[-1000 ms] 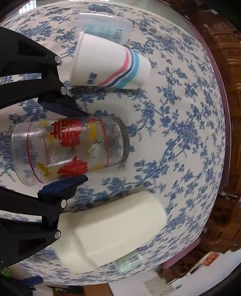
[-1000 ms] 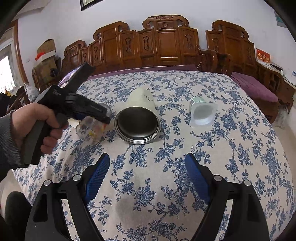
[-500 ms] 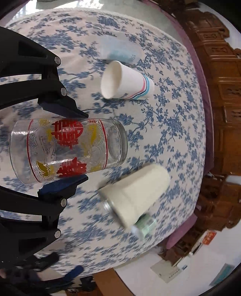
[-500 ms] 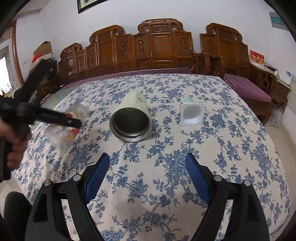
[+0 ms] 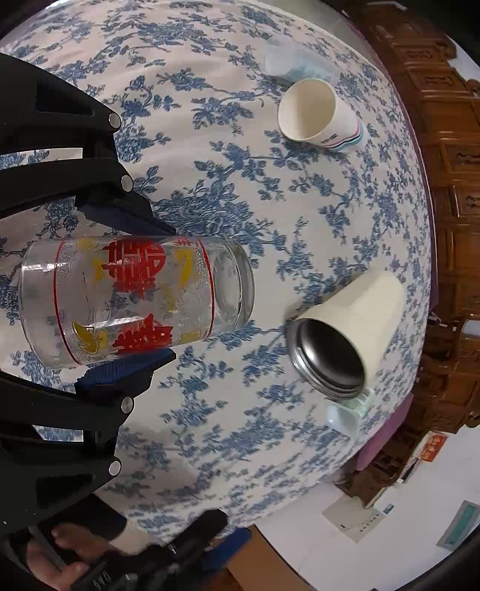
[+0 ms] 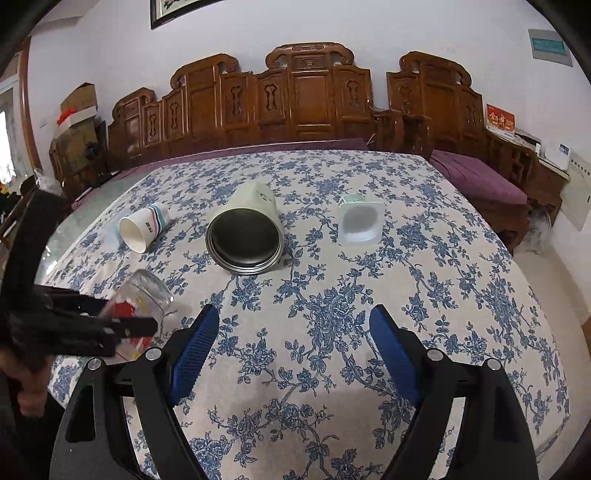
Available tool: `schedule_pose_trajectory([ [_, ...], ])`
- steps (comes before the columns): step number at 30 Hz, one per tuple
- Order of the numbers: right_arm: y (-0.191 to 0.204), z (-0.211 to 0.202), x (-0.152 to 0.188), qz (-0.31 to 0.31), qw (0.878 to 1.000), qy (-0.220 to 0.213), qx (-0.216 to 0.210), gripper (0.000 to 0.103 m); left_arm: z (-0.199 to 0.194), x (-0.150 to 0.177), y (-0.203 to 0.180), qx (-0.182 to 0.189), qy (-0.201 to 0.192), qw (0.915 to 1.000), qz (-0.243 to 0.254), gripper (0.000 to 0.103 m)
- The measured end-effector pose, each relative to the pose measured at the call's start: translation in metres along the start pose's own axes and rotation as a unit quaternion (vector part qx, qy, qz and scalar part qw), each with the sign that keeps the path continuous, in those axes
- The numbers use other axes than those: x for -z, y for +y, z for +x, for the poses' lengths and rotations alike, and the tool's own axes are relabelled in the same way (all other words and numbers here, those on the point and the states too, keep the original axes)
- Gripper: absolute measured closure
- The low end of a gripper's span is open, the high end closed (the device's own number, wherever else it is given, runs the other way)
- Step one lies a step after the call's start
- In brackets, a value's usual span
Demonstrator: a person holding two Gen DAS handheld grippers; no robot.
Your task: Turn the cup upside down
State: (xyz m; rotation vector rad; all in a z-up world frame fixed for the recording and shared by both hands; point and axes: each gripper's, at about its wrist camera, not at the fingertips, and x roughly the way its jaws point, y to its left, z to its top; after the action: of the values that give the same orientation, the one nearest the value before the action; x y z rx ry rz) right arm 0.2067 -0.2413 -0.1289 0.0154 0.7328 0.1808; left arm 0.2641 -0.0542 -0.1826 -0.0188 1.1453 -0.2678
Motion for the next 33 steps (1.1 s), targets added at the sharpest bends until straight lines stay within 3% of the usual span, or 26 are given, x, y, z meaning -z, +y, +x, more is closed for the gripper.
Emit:
schedule_pose_trajectory([
  [3, 0.002, 0.001, 0.0, -0.005, 1.0, 0.002, 0.001, 0.018, 0.008, 0.003, 0.002, 0.001, 0.008, 0.9999, -0.01, 0.046],
  [7, 0.005, 0.001, 0.0, -0.013, 1.0, 0.005, 0.002, 0.018, 0.002, 0.005, 0.008, 0.007, -0.012, 0.9997, -0.02, 0.045],
  [9, 0.008, 0.001, -0.001, -0.016, 1.0, 0.005, 0.003, 0.018, -0.012, 0.006, 0.008, -0.005, -0.035, 0.9993, -0.01, 0.037],
  [13, 0.013, -0.001, -0.007, -0.015, 1.0, 0.006, -0.006, 0.018, -0.044, 0.012, 0.019, -0.006, -0.076, 0.9969, -0.017, 0.031],
  [20, 0.044, 0.001, -0.017, -0.03, 0.999, 0.012, -0.03, 0.018, -0.1, 0.026, 0.047, -0.056, -0.173, 0.983, -0.025, 0.008],
  [26, 0.08, 0.016, -0.02, -0.04, 0.997, 0.035, -0.06, 0.018, -0.126, 0.034, 0.073, -0.099, -0.22, 0.97, -0.032, 0.008],
  [33, 0.119, 0.05, -0.02, -0.043, 0.992, 0.086, -0.079, 0.018, -0.125, 0.043, 0.104, -0.114, -0.228, 0.9654, -0.054, 0.008],
])
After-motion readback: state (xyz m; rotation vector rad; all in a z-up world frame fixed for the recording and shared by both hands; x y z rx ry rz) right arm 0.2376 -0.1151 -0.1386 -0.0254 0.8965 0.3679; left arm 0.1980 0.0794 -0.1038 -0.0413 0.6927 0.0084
